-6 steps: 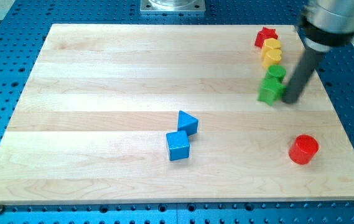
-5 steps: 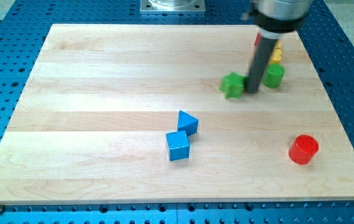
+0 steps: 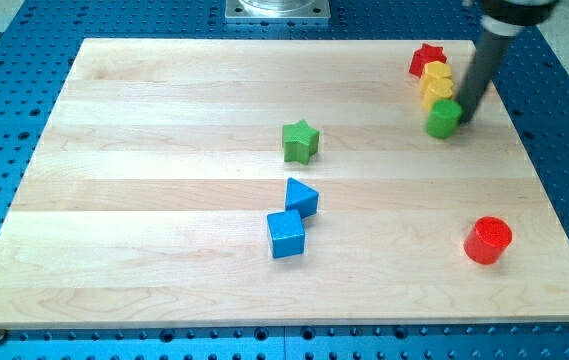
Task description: Push the green circle into the green star
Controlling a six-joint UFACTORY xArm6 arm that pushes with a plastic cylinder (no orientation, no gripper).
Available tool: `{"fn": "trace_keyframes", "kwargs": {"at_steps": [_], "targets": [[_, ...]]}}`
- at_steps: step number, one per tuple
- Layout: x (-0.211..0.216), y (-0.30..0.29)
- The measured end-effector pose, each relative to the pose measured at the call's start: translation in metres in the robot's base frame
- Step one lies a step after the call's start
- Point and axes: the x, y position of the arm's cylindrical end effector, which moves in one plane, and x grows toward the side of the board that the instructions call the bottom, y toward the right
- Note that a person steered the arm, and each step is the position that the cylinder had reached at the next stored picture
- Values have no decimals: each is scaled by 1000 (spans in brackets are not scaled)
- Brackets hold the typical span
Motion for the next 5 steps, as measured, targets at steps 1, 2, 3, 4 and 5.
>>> {"fn": "trace_keyframes", "kwargs": {"at_steps": [1, 2, 3, 4, 5], "targets": [[23, -100], [27, -43], [51, -80], [55, -154], [76, -92]]}}
